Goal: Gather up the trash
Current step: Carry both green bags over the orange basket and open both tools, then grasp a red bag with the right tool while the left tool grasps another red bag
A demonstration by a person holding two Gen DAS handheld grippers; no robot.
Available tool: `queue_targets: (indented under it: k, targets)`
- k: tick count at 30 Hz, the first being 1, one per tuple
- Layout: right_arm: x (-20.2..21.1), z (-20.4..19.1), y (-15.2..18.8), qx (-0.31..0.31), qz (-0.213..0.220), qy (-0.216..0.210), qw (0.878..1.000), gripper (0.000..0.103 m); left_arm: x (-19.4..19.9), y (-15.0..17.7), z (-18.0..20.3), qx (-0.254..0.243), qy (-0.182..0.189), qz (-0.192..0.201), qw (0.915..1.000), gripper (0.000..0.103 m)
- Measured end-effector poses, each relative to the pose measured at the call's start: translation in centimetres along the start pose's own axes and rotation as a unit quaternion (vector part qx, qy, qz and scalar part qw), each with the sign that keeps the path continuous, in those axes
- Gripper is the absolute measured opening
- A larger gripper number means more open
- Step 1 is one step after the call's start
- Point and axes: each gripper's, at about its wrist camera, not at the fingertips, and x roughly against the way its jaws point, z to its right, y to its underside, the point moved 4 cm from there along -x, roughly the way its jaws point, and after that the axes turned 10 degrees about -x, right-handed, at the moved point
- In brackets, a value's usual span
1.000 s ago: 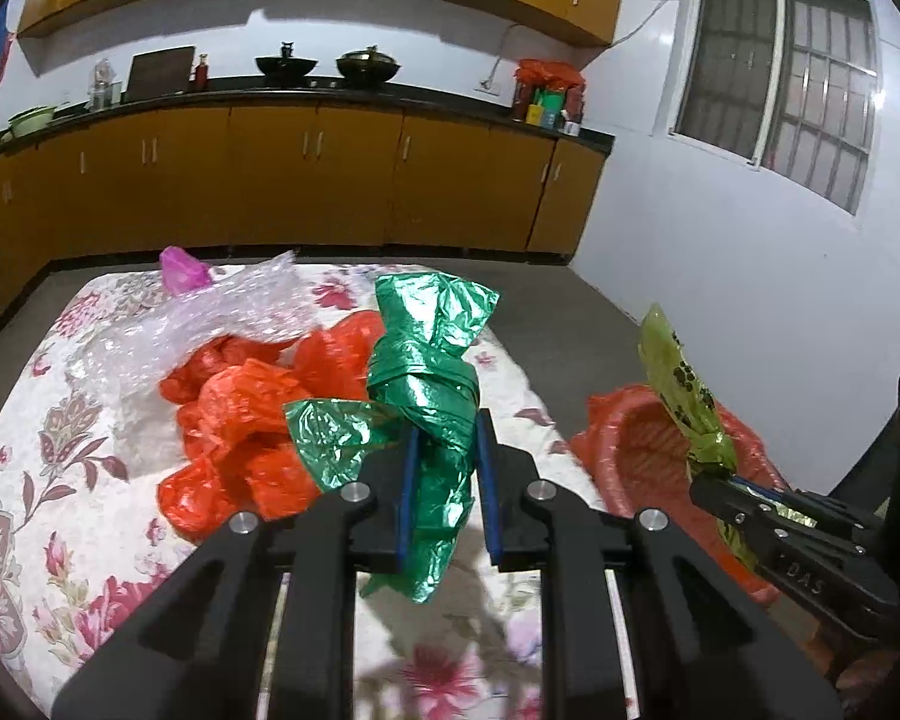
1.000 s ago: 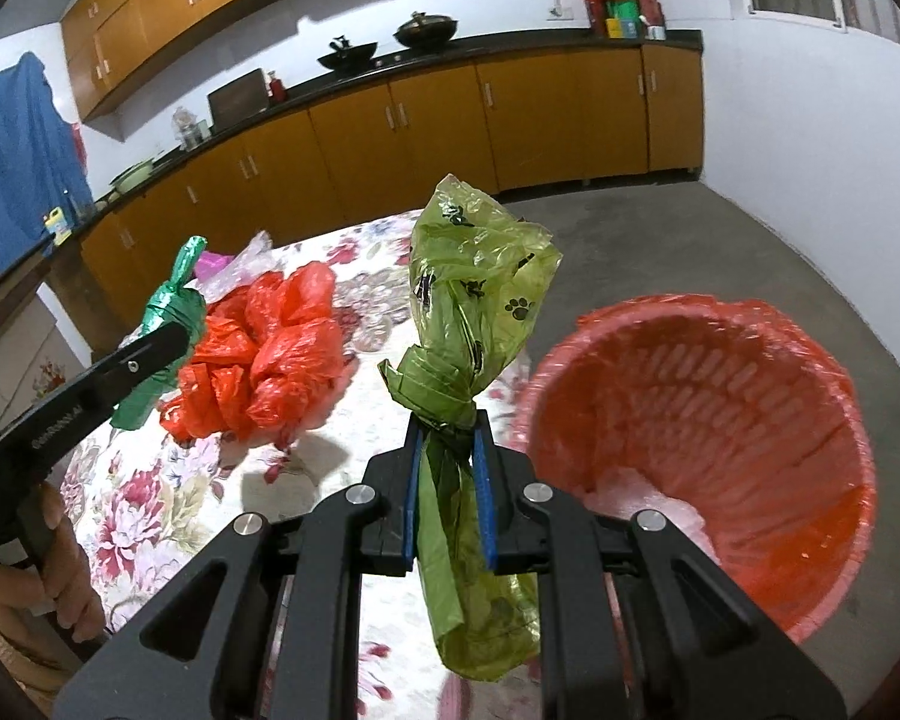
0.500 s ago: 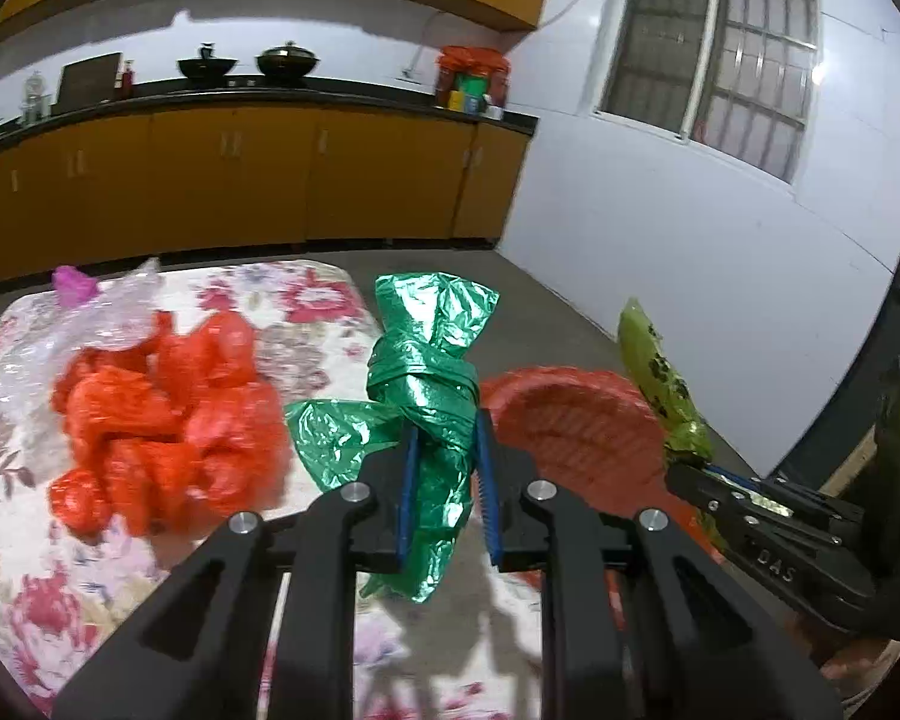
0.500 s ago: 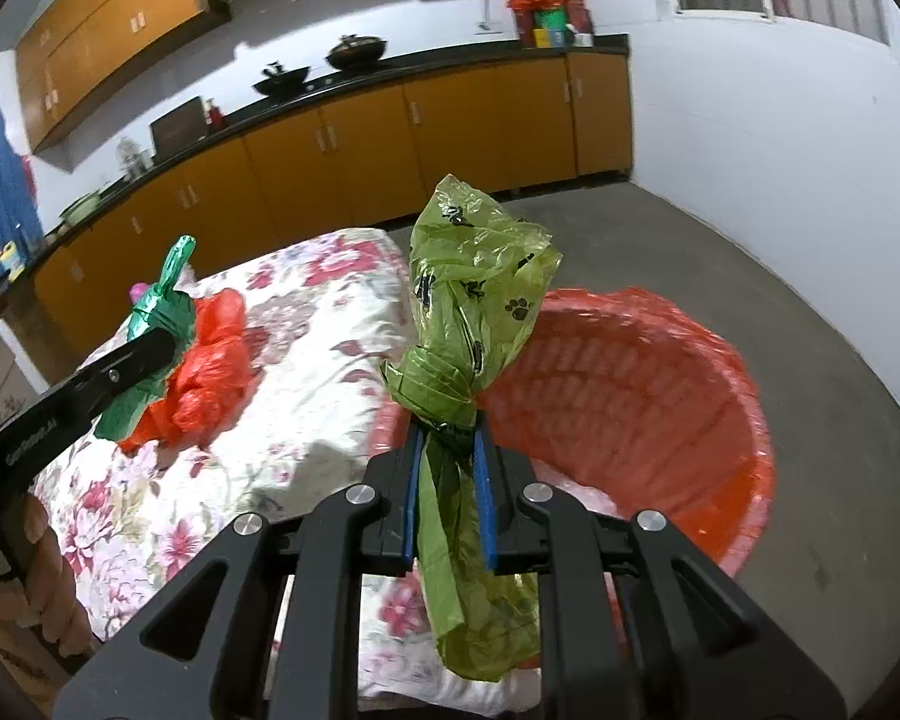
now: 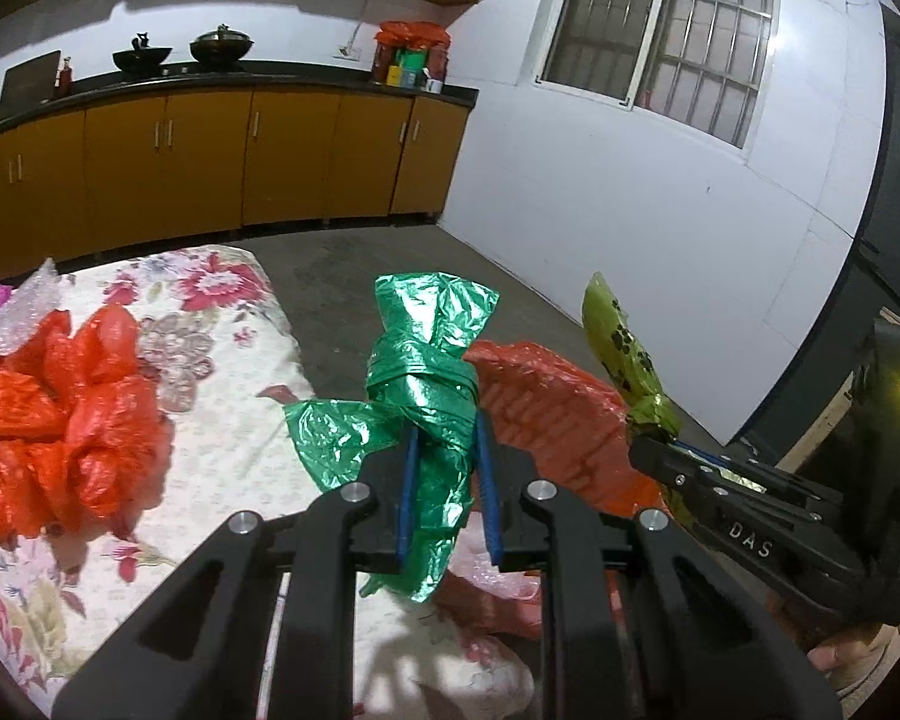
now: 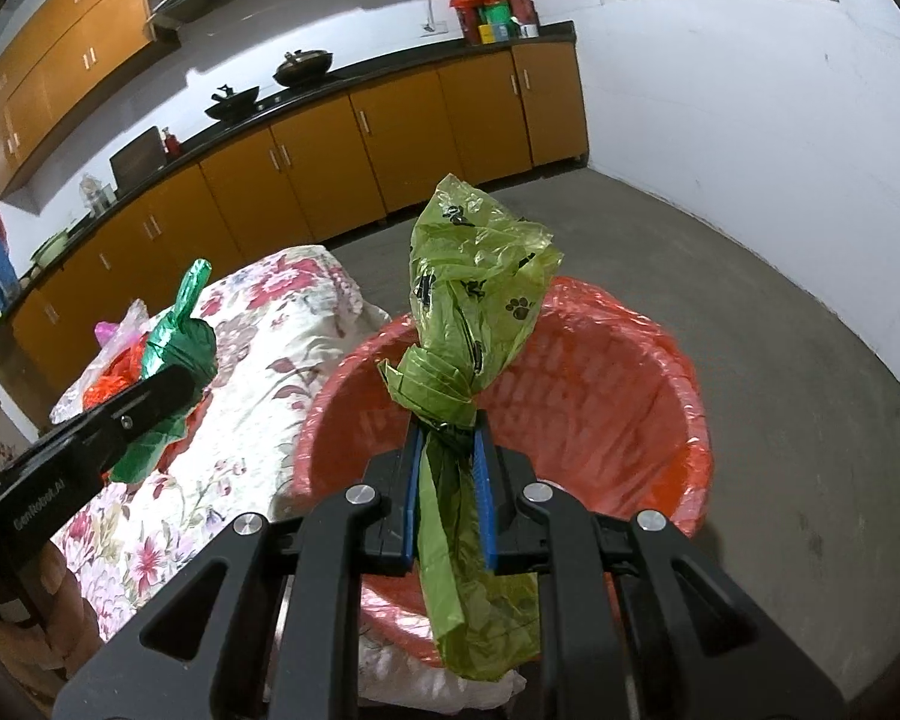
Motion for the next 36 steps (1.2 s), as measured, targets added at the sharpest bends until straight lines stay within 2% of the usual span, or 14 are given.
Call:
queue_targets:
  k: [11, 16, 20, 23, 26, 30, 33, 36]
  targets:
    - [-0.8, 1.6, -0.9, -0.019, -0.004, -0.004, 1.000, 0.018, -2.8, -0.1, 2.0, -0.004, 0.024, -0.017, 0.9996, 0.021]
    - [-1.0, 2.2, -1.4, -0.034, -0.005, -0.010, 0.999, 0.025, -4.2, 0.3, 2.2, -0.001, 0.030, -0.029, 0.9991, 0.028]
    - [-1.0, 2.6, -1.3, -0.042, -0.006, -0.009, 0.999, 0.026, -4.9, 0.7, 2.3, -0.001, 0.032, -0.037, 0.9988, 0.036]
    - [-0.9, 3.0, -1.3, -0.046, -0.006, -0.006, 0.999, 0.026, -5.1, 0.9, 2.3, -0.002, 0.032, -0.040, 0.9987, 0.037]
    - [-0.8, 3.4, -1.4, -0.049, -0.004, -0.001, 0.999, 0.026, -4.8, 1.0, 2.0, -0.001, 0.026, -0.039, 0.9989, 0.039]
    - [-0.5, 3.3, -1.4, -0.045, 0.002, 0.004, 0.999, 0.026, -3.6, 1.0, 0.8, 0.012, 0.005, -0.032, 0.9994, 0.054]
    - [-0.2, 2.4, -1.3, -0.036, 0.007, 0.007, 0.999, 0.037, -2.4, 1.3, -0.8, 0.027, -0.021, -0.028, 0.9990, 0.063]
    - [0.1, 1.3, -1.1, -0.026, 0.011, 0.003, 1.000, 0.040, -1.0, 1.6, -2.4, 0.035, -0.049, -0.025, 0.9978, 0.067]
